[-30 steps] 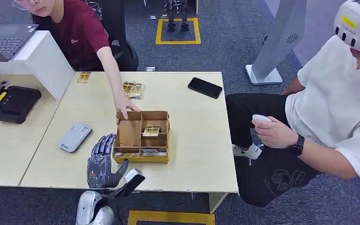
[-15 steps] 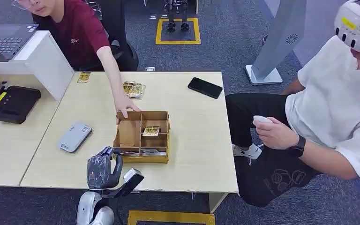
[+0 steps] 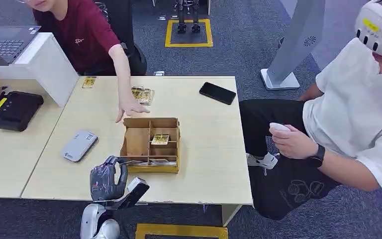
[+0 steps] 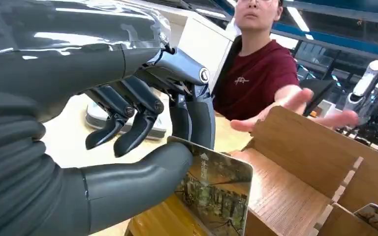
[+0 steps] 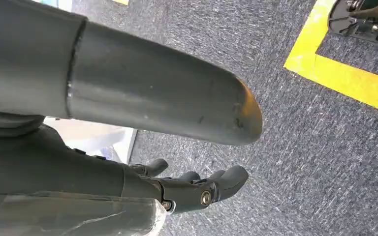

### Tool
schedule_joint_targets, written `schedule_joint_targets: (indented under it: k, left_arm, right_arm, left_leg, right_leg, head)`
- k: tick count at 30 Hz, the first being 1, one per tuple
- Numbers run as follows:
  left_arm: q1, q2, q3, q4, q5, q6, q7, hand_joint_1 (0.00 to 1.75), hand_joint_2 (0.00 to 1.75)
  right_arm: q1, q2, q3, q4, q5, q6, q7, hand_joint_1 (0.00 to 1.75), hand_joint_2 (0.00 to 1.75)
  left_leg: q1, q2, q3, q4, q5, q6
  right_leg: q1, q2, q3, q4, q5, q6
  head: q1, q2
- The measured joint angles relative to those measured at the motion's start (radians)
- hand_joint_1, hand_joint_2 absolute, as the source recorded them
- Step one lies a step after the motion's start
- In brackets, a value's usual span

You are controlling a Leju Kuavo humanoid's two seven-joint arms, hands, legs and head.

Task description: Pass the card to the sensor for recognition and then transmit it.

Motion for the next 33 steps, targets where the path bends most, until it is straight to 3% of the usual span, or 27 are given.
schedule_joint_targets:
  k: [1,15,21,33]
  left_arm:
    - [0.0,0.001,0.0,0.0,0.002,0.0,0.0,1.75,1.75]
    - [0.001,0.017,-0.017,-0.009,0.107,0.0,-0.002,1.75,1.75]
    - [-0.003,0.058,-0.023,-0.106,0.15,-0.012,0.039,1.75,1.75]
    - [-0.017,0.133,-0.023,-0.254,0.145,-0.035,0.058,1.75,1.75]
  right_arm:
    - [0.0,0.0,0.0,0.0,0.0,0.0,0.0,0.0,0.0]
    - [0.0,0.0,0.0,0.0,0.001,-0.003,0.003,0.0,0.0]
    - [0.001,0.0,0.0,0.0,0.006,-0.004,0.001,0.0,0.0]
    - [0.001,0.0,0.0,0.0,0.006,-0.003,-0.003,0.0,0.0]
  left_leg:
    - [0.0,0.0,0.0,0.0,0.0,0.0]
    - [0.0,0.0,0.0,0.0,0.0,0.0]
    - [0.0,0.0,0.0,0.0,0.0,0.0]
    - [0.0,0.0,0.0,0.0,0.0,0.0]
  right_leg:
    - [0.0,0.0,0.0,0.0,0.0,0.0]
    - [0.0,0.0,0.0,0.0,0.0,0.0]
    - [0.0,0.0,0.0,0.0,0.0,0.0]
    - [0.0,0.0,0.0,0.0,0.0,0.0]
  head:
    - [0.0,0.0]
    - [0.0,0.0]
    - [0.0,0.0]
    - [0.0,0.0]
